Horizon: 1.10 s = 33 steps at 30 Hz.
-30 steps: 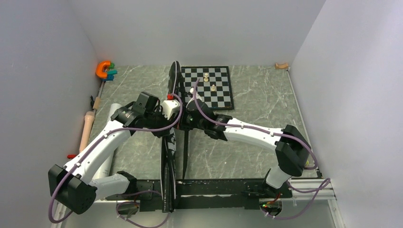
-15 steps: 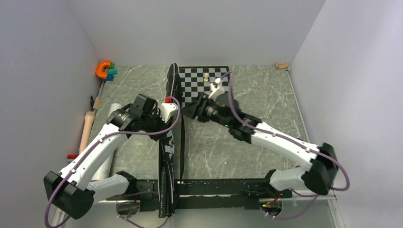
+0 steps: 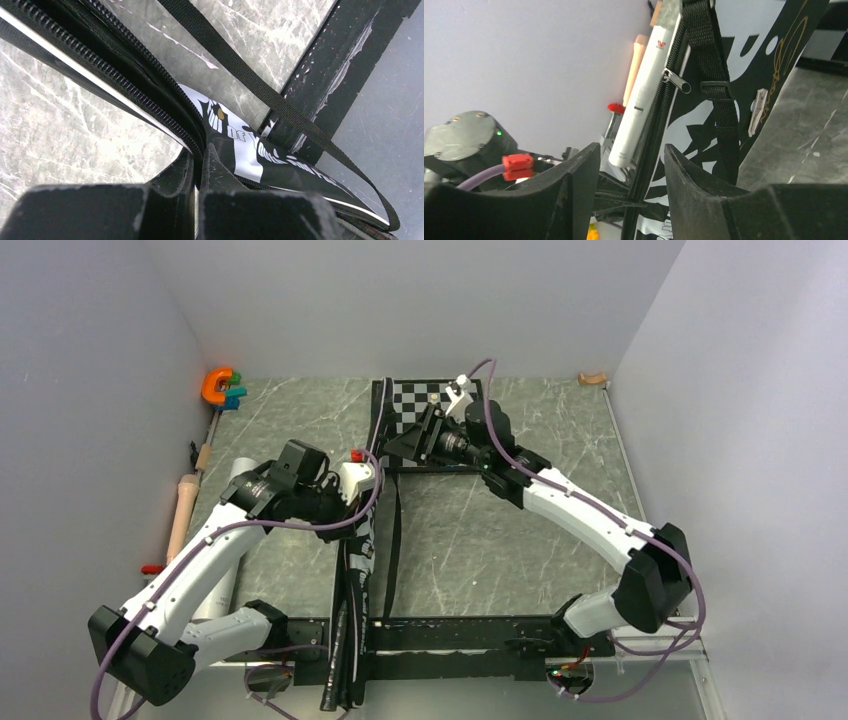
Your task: Pack up the badminton gear
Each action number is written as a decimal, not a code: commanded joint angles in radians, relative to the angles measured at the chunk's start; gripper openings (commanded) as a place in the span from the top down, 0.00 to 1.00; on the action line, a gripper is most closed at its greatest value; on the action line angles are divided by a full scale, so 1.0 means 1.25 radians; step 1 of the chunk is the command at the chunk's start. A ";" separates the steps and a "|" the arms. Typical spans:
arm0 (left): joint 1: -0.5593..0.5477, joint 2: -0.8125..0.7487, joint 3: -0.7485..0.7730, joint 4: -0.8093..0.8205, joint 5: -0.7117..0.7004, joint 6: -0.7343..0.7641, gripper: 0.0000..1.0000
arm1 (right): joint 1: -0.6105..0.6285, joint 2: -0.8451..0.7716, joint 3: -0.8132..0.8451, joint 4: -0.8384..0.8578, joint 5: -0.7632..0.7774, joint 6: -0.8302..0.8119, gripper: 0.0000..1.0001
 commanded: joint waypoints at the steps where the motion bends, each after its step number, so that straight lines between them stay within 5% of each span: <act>1: -0.004 -0.032 0.041 0.003 0.065 0.049 1.00 | -0.005 0.039 0.034 0.053 -0.102 0.014 0.47; 22: -0.004 -0.029 0.063 -0.040 0.120 0.084 1.00 | -0.072 0.187 0.026 0.259 -0.270 0.144 0.47; 33: -0.004 -0.038 0.064 -0.053 0.125 0.091 1.00 | -0.086 0.192 -0.006 0.364 -0.298 0.197 0.68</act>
